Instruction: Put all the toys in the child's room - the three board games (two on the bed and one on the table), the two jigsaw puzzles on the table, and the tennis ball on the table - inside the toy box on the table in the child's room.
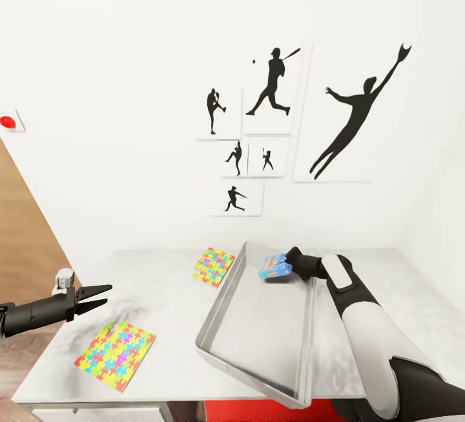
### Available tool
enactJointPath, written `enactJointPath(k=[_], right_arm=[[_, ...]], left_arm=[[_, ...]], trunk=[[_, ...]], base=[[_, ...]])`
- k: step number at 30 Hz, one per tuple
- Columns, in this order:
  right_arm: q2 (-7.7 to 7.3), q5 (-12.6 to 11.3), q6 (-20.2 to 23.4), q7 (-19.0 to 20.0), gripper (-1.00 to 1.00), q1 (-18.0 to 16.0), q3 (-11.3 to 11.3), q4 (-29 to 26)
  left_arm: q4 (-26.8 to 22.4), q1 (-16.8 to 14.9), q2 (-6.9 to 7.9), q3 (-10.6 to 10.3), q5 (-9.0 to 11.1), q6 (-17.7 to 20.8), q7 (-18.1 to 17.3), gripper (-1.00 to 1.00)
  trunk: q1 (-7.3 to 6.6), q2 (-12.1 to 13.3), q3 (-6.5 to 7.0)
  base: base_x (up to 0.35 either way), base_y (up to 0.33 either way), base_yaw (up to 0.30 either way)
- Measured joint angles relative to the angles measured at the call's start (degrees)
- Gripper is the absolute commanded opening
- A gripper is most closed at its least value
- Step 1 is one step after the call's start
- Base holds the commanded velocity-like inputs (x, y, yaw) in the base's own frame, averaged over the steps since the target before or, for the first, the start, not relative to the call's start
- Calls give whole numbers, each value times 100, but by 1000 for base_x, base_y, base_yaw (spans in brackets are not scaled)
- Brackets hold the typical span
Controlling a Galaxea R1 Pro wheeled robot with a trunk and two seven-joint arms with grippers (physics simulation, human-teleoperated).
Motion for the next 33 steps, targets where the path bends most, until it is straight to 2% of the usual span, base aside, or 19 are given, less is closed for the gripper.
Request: enactJointPath(k=[33], right_arm=[[-19,6,-64,7,-100,-4,12,-25]], left_arm=[[0,2,-10,-23,0,0,0,100]], trunk=[[0,-1,-307]], base=[[0,0,0]])
